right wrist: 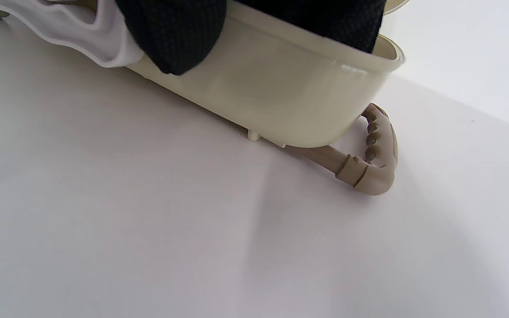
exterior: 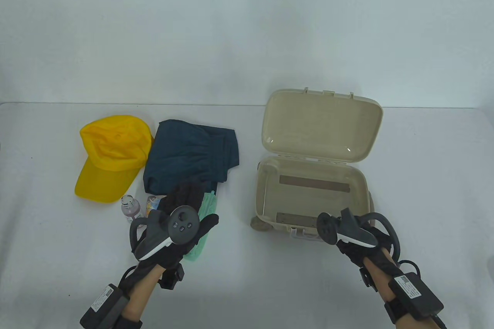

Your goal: Pack suitcase

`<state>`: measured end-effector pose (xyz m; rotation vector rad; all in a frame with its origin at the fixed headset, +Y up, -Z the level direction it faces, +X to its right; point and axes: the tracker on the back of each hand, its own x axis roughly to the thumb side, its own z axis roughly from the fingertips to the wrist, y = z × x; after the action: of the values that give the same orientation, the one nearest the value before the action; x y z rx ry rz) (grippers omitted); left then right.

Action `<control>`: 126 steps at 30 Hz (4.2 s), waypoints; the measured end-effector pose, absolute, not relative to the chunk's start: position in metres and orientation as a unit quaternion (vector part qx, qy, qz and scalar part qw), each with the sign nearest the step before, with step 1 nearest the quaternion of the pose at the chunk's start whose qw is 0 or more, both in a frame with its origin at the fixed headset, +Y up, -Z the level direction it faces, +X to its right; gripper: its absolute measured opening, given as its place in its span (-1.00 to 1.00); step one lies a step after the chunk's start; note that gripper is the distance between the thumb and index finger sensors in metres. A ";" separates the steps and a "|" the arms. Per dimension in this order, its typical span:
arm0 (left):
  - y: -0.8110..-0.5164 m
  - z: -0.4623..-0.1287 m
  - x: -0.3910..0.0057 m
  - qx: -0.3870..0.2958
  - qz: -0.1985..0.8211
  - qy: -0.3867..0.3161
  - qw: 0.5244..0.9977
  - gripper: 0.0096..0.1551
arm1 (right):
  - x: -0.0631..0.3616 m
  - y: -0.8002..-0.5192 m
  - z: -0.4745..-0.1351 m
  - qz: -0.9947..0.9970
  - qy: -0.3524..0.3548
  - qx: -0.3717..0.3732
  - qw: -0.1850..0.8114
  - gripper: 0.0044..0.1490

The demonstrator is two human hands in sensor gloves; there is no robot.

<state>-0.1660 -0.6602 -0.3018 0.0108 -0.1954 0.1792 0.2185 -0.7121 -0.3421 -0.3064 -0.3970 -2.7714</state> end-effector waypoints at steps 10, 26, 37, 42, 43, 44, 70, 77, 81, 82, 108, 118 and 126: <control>-0.661 -0.302 -0.168 0.005 0.091 -0.095 0.991 0.01 | 0.259 -0.711 -0.348 -0.974 -0.164 -0.038 0.153 -0.44; -0.660 -0.302 -0.170 0.005 0.092 -0.091 0.992 0.01 | 0.300 -0.710 -0.353 -0.968 -0.203 0.041 0.139 -0.43; -0.658 -0.303 -0.174 0.008 0.103 -0.088 0.991 0.01 | 0.289 -0.695 -0.346 -0.955 -0.252 0.017 0.153 -0.16; -0.654 -0.302 -0.177 0.016 0.112 -0.083 0.990 0.01 | 0.254 -0.652 -0.340 -0.983 -0.155 -0.031 0.092 -0.14; -0.653 -0.302 -0.179 0.017 0.114 -0.081 0.990 0.01 | 0.245 -0.644 -0.337 -0.988 -0.131 -0.044 0.070 -0.12; -0.653 -0.302 -0.180 0.019 0.116 -0.080 0.990 0.01 | 0.237 -0.638 -0.335 -0.991 -0.110 -0.055 0.045 -0.11; -0.680 -0.377 -0.114 -0.120 -0.107 0.023 0.987 -0.08 | 0.180 -0.661 -0.308 -0.981 0.000 -0.111 -0.159 0.07; -0.703 -0.381 -0.109 -0.135 -0.109 0.030 0.984 -0.41 | 0.180 -0.661 -0.309 -0.981 -0.001 -0.111 -0.161 0.07; -0.690 -0.374 -0.117 -0.119 -0.088 0.023 0.989 -0.50 | 0.180 -0.655 -0.306 -0.979 0.013 -0.118 -0.163 0.06; -0.682 -0.370 -0.121 -0.110 -0.071 0.021 0.991 -0.50 | 0.179 -0.653 -0.305 -0.979 0.017 -0.123 -0.164 0.05; -0.646 -0.285 -0.106 0.020 0.194 -0.161 0.967 -0.49 | 0.091 -0.634 -0.311 -0.948 -0.012 -0.186 -0.259 -0.14; -0.648 -0.280 -0.100 0.007 0.190 -0.218 0.957 -0.30 | 0.097 -0.632 -0.309 -0.947 0.026 -0.164 -0.275 -0.40; -0.637 -0.286 -0.122 0.059 0.183 -0.192 0.962 -0.21 | 0.081 -0.621 -0.288 -0.957 0.113 -0.226 -0.143 -0.40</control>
<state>-0.1220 -0.6366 -0.2855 0.1196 -0.3894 0.3705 0.0813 -0.6209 -0.2884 -0.7833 0.3919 -3.3143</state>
